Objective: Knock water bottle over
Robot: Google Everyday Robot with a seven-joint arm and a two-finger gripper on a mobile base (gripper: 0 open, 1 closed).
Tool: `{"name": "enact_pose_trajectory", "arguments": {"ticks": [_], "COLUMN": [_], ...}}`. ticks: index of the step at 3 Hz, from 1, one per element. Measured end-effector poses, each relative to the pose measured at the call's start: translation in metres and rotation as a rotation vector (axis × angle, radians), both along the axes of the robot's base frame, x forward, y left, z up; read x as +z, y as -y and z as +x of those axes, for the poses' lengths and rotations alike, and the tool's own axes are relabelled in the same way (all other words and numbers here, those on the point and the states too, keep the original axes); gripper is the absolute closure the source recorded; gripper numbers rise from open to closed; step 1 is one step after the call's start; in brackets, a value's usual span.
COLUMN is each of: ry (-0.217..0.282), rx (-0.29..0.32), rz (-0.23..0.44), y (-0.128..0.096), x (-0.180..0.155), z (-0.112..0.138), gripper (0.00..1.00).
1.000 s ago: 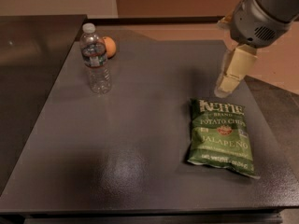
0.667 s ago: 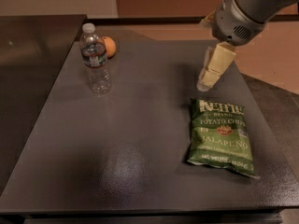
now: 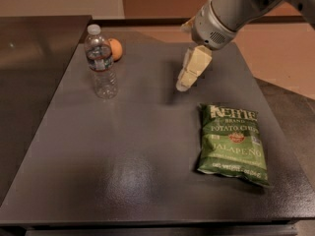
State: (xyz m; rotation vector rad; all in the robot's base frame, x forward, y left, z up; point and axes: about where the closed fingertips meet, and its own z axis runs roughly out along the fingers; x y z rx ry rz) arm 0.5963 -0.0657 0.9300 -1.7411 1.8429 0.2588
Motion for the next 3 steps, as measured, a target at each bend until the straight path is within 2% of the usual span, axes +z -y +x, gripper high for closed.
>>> {"name": "enact_pose_trajectory", "arguments": {"ticks": [2,3], "ry": [-0.047,-0.077], "rx": [0.089,0.109], "rz": [0.11,0.164], "y": [-0.07,-0.101], "x": [-0.021,-0.029], "z": [0.02,0.024], "gripper": [0.0,0.0]}}
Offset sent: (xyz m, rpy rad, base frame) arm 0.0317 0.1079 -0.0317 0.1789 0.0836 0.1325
